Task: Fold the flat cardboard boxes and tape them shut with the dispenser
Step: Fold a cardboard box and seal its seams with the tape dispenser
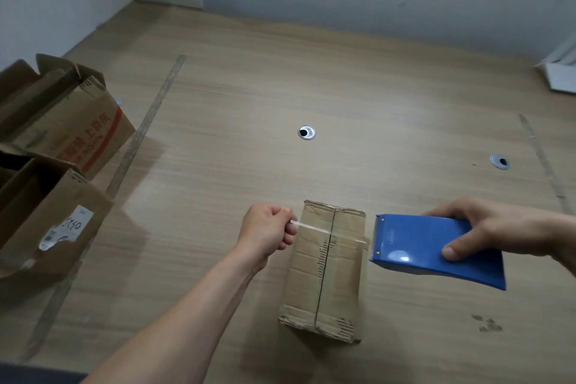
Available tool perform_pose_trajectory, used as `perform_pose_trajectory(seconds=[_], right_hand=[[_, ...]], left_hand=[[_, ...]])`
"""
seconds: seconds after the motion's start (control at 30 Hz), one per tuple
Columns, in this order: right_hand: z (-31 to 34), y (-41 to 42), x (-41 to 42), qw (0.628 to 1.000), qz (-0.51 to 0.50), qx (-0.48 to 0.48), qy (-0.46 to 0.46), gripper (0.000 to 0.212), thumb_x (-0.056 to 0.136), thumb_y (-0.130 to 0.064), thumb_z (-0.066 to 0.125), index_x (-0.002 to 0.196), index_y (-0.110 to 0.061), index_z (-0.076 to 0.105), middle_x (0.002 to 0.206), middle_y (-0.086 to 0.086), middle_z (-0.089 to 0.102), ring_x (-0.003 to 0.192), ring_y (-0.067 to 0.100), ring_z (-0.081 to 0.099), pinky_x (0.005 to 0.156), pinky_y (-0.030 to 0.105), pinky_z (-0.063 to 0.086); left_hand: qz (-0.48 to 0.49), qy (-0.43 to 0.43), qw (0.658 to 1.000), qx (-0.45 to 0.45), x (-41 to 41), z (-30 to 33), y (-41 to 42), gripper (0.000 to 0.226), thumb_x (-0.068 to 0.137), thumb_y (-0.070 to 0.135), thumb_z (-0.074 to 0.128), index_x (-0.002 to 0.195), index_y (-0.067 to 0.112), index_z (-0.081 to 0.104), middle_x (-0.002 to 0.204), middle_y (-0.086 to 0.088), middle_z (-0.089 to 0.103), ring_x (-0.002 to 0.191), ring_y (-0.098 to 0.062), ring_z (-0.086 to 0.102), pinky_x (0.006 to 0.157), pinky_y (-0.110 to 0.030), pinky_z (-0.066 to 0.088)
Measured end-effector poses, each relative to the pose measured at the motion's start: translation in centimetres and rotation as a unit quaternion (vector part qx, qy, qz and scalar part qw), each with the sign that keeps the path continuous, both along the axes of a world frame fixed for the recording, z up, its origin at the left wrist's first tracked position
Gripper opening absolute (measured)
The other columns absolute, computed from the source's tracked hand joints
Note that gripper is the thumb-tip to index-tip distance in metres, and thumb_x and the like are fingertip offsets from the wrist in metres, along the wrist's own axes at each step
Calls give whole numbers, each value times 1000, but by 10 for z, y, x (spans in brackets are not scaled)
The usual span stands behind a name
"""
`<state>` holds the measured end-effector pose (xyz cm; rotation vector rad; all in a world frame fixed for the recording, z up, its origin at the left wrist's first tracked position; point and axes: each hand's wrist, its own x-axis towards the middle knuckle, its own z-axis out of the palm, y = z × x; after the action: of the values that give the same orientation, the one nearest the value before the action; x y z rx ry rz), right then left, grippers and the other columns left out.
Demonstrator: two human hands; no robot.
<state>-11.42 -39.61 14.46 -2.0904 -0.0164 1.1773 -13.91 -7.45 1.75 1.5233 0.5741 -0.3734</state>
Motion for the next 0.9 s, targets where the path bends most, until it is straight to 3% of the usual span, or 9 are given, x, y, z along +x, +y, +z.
perform_pose_trajectory(seconds=[0.13, 0.33, 0.57, 0.9], right_hand=[[-8, 3, -2, 999, -6, -32, -4, 60, 59, -35, 86, 117, -30, 74, 107, 5, 78, 98, 26, 74, 96, 53, 55], [-18, 6, 2, 998, -3, -55, -14, 59, 56, -40, 87, 114, -42, 73, 104, 2, 78, 98, 32, 74, 90, 70, 51], [-20, 5, 2, 998, 15, -61, -5, 57, 60, -38, 84, 115, -36, 74, 105, 0, 78, 97, 24, 75, 95, 58, 54], [-27, 1, 2, 996, 13, -83, -8, 57, 59, -37, 83, 115, -34, 74, 102, -1, 78, 95, 22, 75, 94, 56, 55]], left_hand=[[-13, -10, 999, 47, 3, -6, -7, 30, 100, 14, 51, 73, 6, 65, 58, -5, 59, 43, -12, 50, 40, -19, 38], [-12, -8, 997, 74, 3, -15, -6, 31, 100, 15, 51, 74, 6, 65, 59, -5, 59, 47, -14, 53, 43, -20, 42], [-21, 8, 997, 80, 6, -21, -11, 31, 99, 16, 51, 72, 8, 65, 61, -5, 61, 51, -18, 57, 46, -23, 44], [-32, 13, 996, 83, 8, -26, -16, 32, 99, 15, 52, 70, 9, 65, 59, -4, 60, 53, -20, 58, 50, -26, 46]])
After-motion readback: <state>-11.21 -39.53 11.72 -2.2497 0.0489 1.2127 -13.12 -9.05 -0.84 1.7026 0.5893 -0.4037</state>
